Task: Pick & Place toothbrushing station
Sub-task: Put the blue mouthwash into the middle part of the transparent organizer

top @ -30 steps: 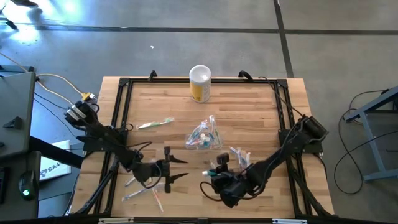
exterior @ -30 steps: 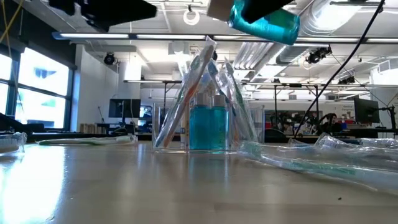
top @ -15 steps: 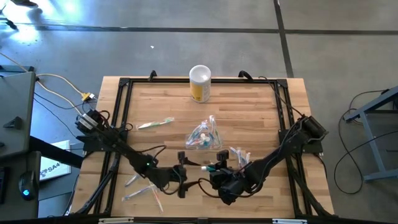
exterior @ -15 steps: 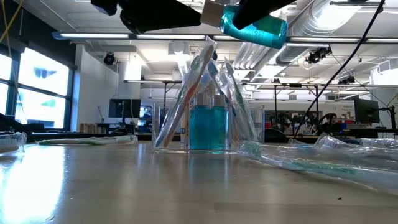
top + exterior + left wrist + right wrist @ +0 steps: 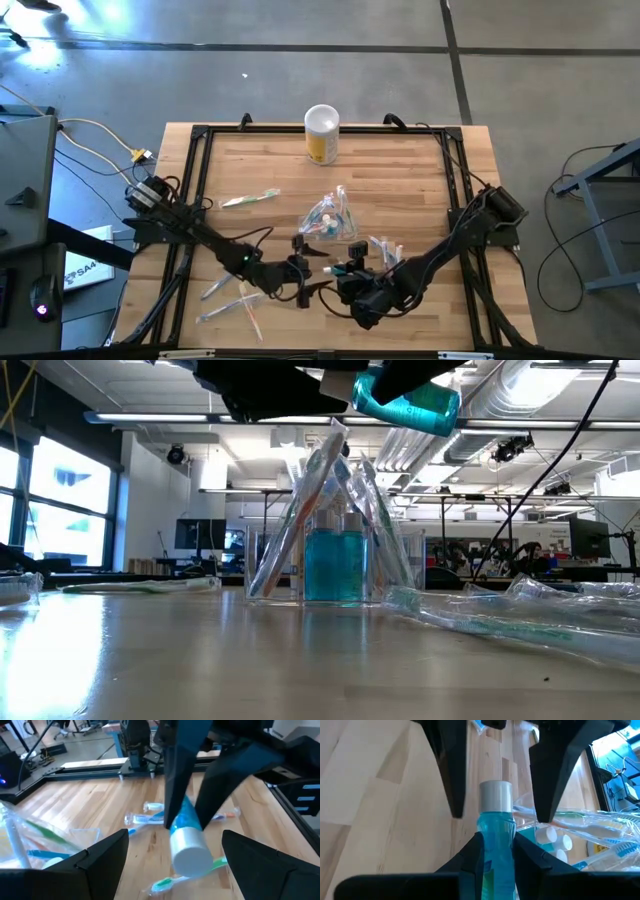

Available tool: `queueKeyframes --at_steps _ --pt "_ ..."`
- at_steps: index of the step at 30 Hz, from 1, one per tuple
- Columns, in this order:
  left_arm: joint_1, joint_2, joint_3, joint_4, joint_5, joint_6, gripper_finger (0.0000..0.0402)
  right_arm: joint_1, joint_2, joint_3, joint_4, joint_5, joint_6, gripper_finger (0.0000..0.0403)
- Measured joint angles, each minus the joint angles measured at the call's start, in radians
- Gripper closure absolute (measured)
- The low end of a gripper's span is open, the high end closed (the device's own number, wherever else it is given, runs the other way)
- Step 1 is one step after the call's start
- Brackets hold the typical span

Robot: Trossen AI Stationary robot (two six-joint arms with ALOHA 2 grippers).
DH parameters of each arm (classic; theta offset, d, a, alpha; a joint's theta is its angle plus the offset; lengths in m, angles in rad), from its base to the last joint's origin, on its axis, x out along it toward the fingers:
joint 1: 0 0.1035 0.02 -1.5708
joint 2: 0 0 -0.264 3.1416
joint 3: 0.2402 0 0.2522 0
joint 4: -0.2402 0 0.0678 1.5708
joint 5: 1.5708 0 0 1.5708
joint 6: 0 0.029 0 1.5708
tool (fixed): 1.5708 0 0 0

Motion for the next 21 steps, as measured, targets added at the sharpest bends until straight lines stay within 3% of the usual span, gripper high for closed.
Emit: queueKeyframes --at_steps 13,21 --pt "-0.003 0.000 0.000 -0.031 -0.016 -0.003 0.0093 0.000 0.000 0.000 -0.002 0.000 0.005 0.0338" --pt "-0.003 0.000 0.000 -0.030 -0.016 -0.007 0.0171 0.000 0.000 0.000 -0.002 0.000 0.006 0.0338"
